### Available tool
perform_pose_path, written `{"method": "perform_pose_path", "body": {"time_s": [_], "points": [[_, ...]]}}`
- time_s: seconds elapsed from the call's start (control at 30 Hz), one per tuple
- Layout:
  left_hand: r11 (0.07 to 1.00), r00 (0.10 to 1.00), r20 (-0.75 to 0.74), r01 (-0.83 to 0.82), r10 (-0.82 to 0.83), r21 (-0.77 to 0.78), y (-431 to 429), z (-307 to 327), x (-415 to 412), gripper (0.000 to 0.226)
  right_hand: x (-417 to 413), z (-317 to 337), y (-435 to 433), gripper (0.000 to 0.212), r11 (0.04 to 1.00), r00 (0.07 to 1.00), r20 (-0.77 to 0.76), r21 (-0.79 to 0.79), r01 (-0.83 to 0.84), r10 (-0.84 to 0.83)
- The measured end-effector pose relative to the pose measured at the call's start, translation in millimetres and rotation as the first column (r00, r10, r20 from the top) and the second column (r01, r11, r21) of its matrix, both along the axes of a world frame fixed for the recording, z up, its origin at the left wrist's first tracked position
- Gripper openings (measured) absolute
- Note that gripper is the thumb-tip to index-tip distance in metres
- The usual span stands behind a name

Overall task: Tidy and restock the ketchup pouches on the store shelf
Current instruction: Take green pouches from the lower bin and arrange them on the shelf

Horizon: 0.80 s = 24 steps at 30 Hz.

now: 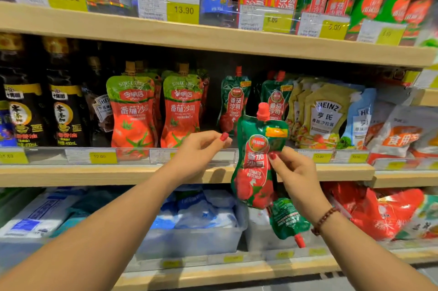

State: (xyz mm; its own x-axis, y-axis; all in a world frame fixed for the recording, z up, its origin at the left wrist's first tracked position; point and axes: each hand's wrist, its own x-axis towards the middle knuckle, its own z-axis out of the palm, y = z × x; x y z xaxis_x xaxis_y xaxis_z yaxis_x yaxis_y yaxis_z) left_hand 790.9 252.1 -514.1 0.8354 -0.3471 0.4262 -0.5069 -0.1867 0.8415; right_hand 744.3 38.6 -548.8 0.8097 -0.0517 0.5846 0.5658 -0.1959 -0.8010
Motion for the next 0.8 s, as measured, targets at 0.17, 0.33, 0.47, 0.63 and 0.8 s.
{"method": "perform_pose_path", "body": {"time_s": [0.17, 0.33, 0.47, 0.63, 0.8], "points": [[0.982, 0.976, -0.114, 0.188, -0.188, -0.007, -17, 2, -5, 0.036, 5, 32, 8, 0.016, 0.981, 0.999, -0.015, 0.191, -0.035, 0.039], [0.958, 0.951, -0.161, 0.238, -0.264, -0.162, -31, 4, -3, 0.048, 9, 45, 16, 0.020, 0.981, 0.999, 0.017, 0.188, -0.049, 0.047], [0.961, 0.958, -0.173, 0.192, -0.227, -0.199, -32, 14, 4, 0.050, 13, 54, 15, 0.017, 0.992, 0.999, 0.030, 0.119, -0.047, 0.044], [0.969, 0.971, -0.176, 0.125, -0.164, -0.216, -39, 29, 15, 0.048, 25, 49, -11, 0.045, 0.847, 0.875, 0.236, -0.243, 0.473, -0.422], [0.977, 0.989, -0.130, 0.048, -0.076, -0.210, -47, 37, 29, 0.048, 40, 1, -50, 0.030, 0.383, 0.696, 0.295, -0.664, 0.642, -0.655]]}}
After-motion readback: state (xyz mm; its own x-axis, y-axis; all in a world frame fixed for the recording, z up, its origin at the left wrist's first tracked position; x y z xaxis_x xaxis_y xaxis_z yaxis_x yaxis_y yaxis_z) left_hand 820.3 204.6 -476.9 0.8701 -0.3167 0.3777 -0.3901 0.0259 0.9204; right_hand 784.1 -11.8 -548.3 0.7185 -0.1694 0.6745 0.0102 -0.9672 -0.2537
